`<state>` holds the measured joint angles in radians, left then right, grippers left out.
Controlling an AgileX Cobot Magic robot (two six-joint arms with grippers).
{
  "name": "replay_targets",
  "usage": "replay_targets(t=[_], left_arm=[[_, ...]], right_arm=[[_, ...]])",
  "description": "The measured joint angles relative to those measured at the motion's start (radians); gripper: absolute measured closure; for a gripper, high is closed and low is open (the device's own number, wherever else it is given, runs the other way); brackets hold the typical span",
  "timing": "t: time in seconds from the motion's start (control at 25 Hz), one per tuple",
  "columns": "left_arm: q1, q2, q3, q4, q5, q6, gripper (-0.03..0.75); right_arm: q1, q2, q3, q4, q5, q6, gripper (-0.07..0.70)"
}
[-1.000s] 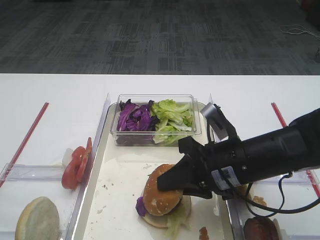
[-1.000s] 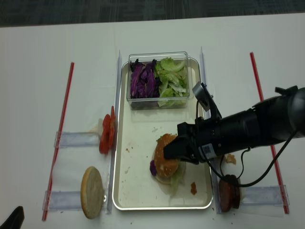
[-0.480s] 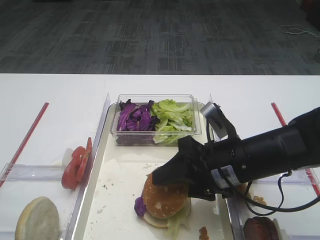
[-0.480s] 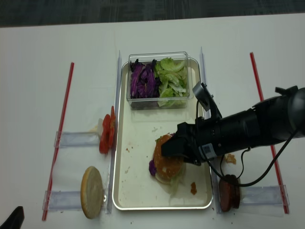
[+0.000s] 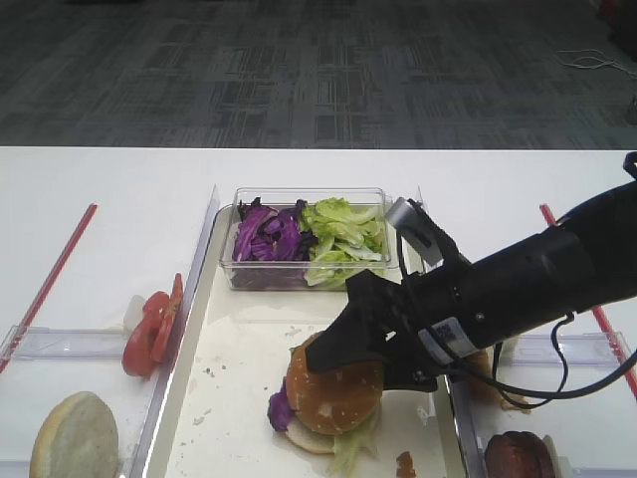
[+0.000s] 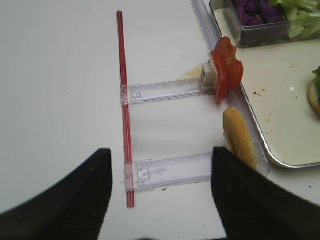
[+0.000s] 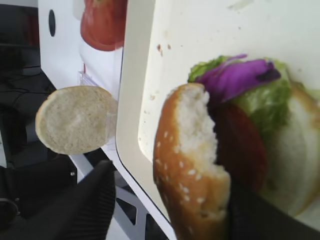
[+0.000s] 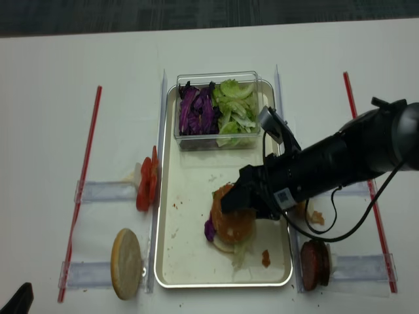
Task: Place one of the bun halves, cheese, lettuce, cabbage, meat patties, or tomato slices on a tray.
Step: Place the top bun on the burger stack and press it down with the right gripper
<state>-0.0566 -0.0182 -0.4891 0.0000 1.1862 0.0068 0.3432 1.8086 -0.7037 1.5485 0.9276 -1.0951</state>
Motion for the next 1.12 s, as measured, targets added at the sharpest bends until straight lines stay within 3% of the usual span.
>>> replay_targets(t=[0.24,0.84,1.12], left_arm=[[0.0,0.0,0.0,0.0,0.0,0.0,0.304],[0.0,0.0,0.0,0.0,0.0,0.0,0.304],[0.0,0.0,0.0,0.0,0.0,0.0,0.304]], right_arm=[[0.0,0.004,-0.03,-0.08,0.0,0.061,0.2],[0.0,0.009,-0.208,-0.48,0.012,0.392,0.2],[0.0,0.009,-0.246,-0.543,0.032,0.448,0.198]])
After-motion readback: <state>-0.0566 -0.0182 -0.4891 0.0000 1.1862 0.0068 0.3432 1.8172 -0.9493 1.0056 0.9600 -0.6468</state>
